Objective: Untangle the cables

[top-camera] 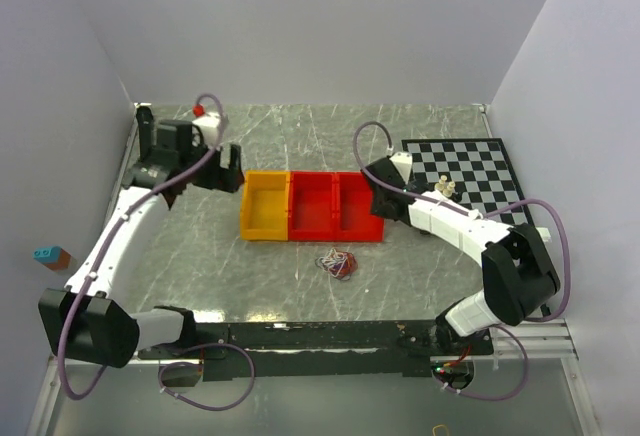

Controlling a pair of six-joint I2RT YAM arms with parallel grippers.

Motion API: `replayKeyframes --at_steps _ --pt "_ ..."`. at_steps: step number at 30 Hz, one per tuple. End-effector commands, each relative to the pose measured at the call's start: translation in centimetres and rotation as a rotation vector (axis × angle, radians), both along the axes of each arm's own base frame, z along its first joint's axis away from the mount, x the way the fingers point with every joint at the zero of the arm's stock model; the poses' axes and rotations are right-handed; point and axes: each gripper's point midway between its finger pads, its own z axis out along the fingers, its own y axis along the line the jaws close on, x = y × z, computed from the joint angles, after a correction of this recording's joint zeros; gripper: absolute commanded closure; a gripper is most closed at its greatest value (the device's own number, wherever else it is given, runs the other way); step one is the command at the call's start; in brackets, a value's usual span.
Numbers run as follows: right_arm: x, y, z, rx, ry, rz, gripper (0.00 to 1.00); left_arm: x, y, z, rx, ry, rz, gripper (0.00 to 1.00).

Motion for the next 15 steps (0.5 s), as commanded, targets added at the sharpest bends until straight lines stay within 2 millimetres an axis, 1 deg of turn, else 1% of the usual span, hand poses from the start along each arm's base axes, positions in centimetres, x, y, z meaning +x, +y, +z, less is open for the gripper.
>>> replayKeyframes --at_steps 1,3,4,5,6,7,8,10,12,13,14,15 --pt "2.3 -1.6 1.6 -0.023 -0.065 -0.043 0.59 -0.8 0.1 1.2 -0.051 0.041 -0.069 0.03" --pt "2.6 -1.7 2.1 -0.038 -0.072 -0.044 0.59 -0.7 -0.1 2.0 -0.054 -0.006 -0.089 0.02" --pt "2.6 -1.4 2.5 -0.026 -0.076 -0.034 0.55 -0.9 -0.2 2.2 -0.053 -0.023 -0.098 0.02" --pt "2.4 -1.0 2.8 -0.014 -0.086 -0.016 0.5 -1.0 -0.4 2.2 -0.049 -0.033 -0.114 0.01" --pt "2.1 -0.5 3.2 0.0 -0.098 0.001 0.41 -1.1 -0.5 2.3 -0.044 -0.041 -0.123 0.01" --pt "1.7 -0.1 4.1 0.023 -0.12 0.015 0.34 -1.3 -0.7 2.1 -0.045 -0.04 -0.133 0.03" --pt "1.1 0.4 4.7 0.044 -0.13 0.03 0.3 -1.6 -0.9 2.0 -0.047 -0.039 -0.15 0.05" --pt "-0.5 1.4 6.0 0.094 -0.16 0.066 0.27 -2.2 -1.4 1.8 -0.052 -0.036 -0.192 0.09" --pt "-2.7 2.6 6.4 0.148 -0.171 0.12 0.25 -3.1 -2.1 1.3 -0.053 -0.012 -0.262 0.1" --pt "-3.9 3.8 6.6 0.189 -0.172 0.163 0.25 -3.6 -2.4 1.2 -0.053 -0.001 -0.293 0.11" --pt "-4.9 4.2 6.3 0.214 -0.169 0.189 0.25 -3.9 -2.5 0.9 -0.044 0.009 -0.316 0.12" --pt "-6.2 5.3 5.9 0.25 -0.161 0.238 0.25 -4.3 -2.8 0.8 -0.045 0.016 -0.339 0.14"
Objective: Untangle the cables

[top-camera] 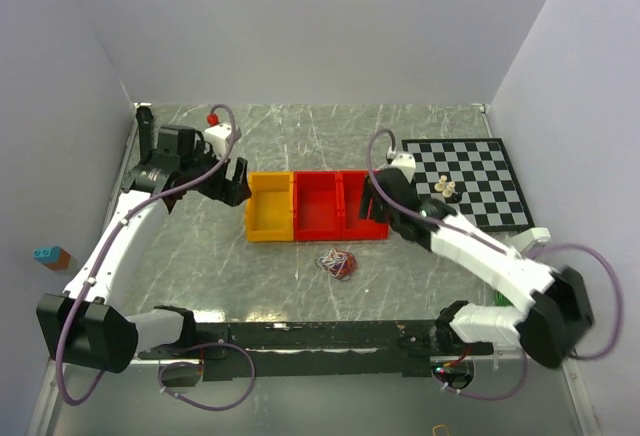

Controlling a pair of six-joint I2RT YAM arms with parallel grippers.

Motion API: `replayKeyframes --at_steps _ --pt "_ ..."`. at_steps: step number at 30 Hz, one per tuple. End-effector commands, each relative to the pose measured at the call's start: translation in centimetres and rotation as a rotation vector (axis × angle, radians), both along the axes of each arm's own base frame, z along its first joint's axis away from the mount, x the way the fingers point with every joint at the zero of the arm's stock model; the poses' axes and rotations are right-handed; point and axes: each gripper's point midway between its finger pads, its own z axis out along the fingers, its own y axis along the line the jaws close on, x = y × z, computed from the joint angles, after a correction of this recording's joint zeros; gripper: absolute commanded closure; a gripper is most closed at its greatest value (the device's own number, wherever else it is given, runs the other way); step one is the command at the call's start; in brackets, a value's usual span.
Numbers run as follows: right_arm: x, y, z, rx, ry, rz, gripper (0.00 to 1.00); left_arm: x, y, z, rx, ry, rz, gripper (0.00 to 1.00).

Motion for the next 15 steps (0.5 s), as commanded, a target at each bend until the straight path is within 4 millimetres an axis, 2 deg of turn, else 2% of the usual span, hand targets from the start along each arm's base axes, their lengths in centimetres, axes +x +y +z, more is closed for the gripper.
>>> replayKeyframes --at_steps 1,3,6,9,15 --pt "-5.2 4.0 -0.1 0.159 0.012 0.18 0.26 -2.4 -1.6 0.0 -0.005 0.004 -0.174 0.15" --pt "-7.2 5.6 -1.8 0.203 0.057 0.267 0.28 -3.4 -2.2 -0.6 0.004 0.002 -0.224 0.16" --pt "-8.9 6.8 -4.4 0.21 0.123 0.314 0.3 -4.8 -3.3 -0.8 0.018 -0.036 -0.291 0.16" --pt "-9.1 7.6 -5.9 0.198 0.16 0.322 0.35 -5.6 -4.0 -0.4 0.024 -0.091 -0.333 0.16" --pt "-8.4 10.1 -6.7 0.18 0.17 0.364 0.44 -6.4 -4.3 -1.4 0.032 -0.068 -0.37 0.19"
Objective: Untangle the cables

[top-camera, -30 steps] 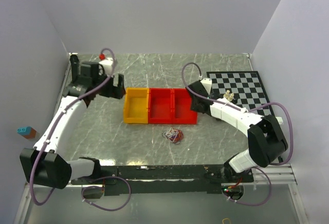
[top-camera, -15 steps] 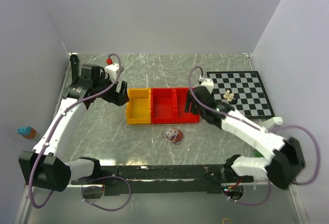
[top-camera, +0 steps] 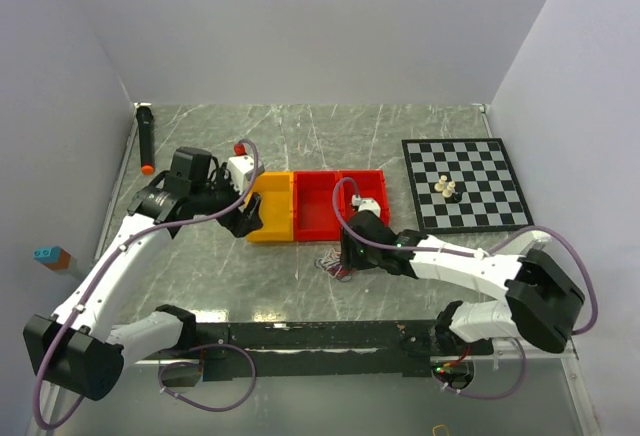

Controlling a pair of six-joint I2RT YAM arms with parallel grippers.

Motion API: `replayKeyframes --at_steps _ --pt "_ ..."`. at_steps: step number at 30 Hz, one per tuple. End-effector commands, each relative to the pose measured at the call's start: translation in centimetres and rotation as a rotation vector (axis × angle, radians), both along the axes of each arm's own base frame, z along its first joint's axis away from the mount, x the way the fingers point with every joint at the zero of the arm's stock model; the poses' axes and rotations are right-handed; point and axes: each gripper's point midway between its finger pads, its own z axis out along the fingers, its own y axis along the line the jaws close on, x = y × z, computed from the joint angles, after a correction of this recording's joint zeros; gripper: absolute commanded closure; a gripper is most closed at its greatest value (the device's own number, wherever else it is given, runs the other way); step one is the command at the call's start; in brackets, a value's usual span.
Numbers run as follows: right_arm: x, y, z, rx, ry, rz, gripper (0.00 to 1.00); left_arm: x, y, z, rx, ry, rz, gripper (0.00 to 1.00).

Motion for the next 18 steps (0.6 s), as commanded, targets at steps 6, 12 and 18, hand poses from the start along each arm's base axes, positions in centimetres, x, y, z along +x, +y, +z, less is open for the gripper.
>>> replayKeyframes --at_steps 6,12,18 --pt "-0.5 7.6 2.2 0.098 -0.035 0.16 0.58 0.9 -0.3 -1.1 0.057 -0.052 0.012 0.25" --pt "-3.1 7.6 2.5 0.101 -0.025 0.207 0.59 -1.0 -1.9 -2.4 0.055 -0.002 -0.088 0.27" --pt "-4.8 5.1 1.7 0.085 0.007 0.208 0.63 -2.9 -4.6 -3.7 0.093 -0.002 -0.223 0.28"
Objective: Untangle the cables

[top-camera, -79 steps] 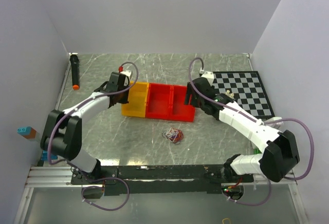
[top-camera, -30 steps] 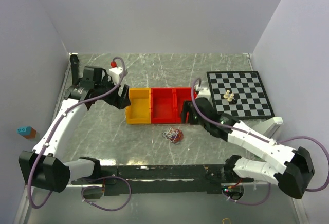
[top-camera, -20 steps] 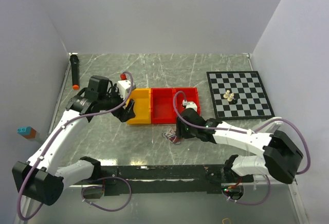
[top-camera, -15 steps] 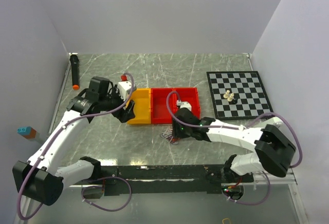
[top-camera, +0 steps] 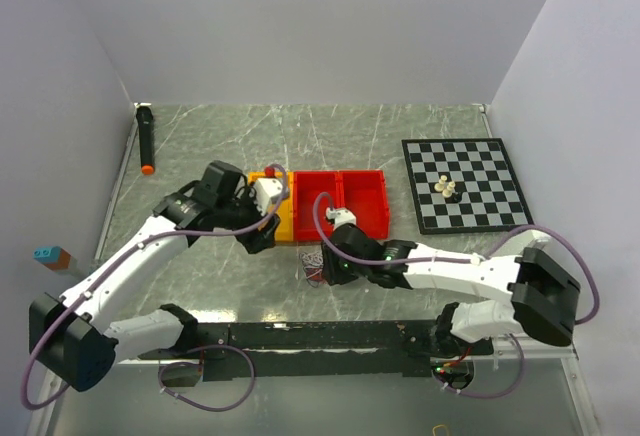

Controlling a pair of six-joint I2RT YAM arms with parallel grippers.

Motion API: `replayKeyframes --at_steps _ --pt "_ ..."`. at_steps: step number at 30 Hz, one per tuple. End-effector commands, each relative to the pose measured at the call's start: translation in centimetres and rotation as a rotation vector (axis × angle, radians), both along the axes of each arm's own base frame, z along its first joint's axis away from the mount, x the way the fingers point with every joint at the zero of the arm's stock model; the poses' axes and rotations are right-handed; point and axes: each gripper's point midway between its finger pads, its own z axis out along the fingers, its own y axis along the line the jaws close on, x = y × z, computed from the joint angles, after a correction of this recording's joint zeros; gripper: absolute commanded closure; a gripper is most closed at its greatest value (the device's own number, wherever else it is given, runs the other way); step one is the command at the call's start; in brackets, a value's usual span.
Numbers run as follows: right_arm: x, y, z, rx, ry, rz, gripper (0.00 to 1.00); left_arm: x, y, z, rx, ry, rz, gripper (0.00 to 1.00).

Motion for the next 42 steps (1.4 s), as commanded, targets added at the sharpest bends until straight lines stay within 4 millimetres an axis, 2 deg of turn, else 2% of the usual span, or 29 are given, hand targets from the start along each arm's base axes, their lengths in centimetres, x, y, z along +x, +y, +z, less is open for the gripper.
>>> replayKeyframes --at_steps 1,4,10,15,20,27,31,35,37,40,42 --pt "-1.1 -1.7 0.0 -0.005 0.016 -0.008 0.64 -0.8 -2.3 -0.4 0.014 -0.025 -0.106 0.28" --pt "-1.1 -3.1 -0.4 -0.047 0.011 -0.051 0.64 -1.2 -4.0 -1.0 0.015 -0.002 -0.145 0.3" --pt "-0.1 -5.6 0.4 -0.048 -0.04 -0.172 0.48 -2.6 -7.9 -2.7 0.026 0.045 -0.258 0.34" --pt "0.2 -7.1 0.8 -0.012 -0.045 -0.248 0.43 -2.9 -10.4 -4.2 0.042 0.041 -0.304 0.37" --pt "0.1 -8.4 1.0 0.017 -0.044 -0.286 0.43 -2.6 -11.4 -6.1 0.062 0.047 -0.319 0.32" --pt "0.2 -9.1 0.8 0.042 -0.039 -0.315 0.47 -1.5 -12.7 -7.3 0.044 0.046 -0.283 0.38" --pt "0.3 -8.9 1.0 0.056 -0.041 -0.315 0.49 -1.6 -13.0 -8.4 0.055 0.079 -0.288 0.5" --pt "0.5 -8.8 1.0 0.064 -0.038 -0.317 0.48 -2.8 -12.6 -10.0 0.076 0.147 -0.318 0.62" --pt "0.8 -8.6 0.9 0.071 -0.04 -0.316 0.47 -2.7 -12.3 -10.5 0.094 0.15 -0.305 0.75" --pt "0.9 -8.1 0.7 0.096 -0.028 -0.3 0.45 -3.0 -12.1 -10.3 0.092 0.158 -0.305 0.97" --pt "1.1 -7.3 0.5 0.113 -0.024 -0.278 0.44 -3.7 -11.9 -9.8 0.08 0.185 -0.308 0.99"
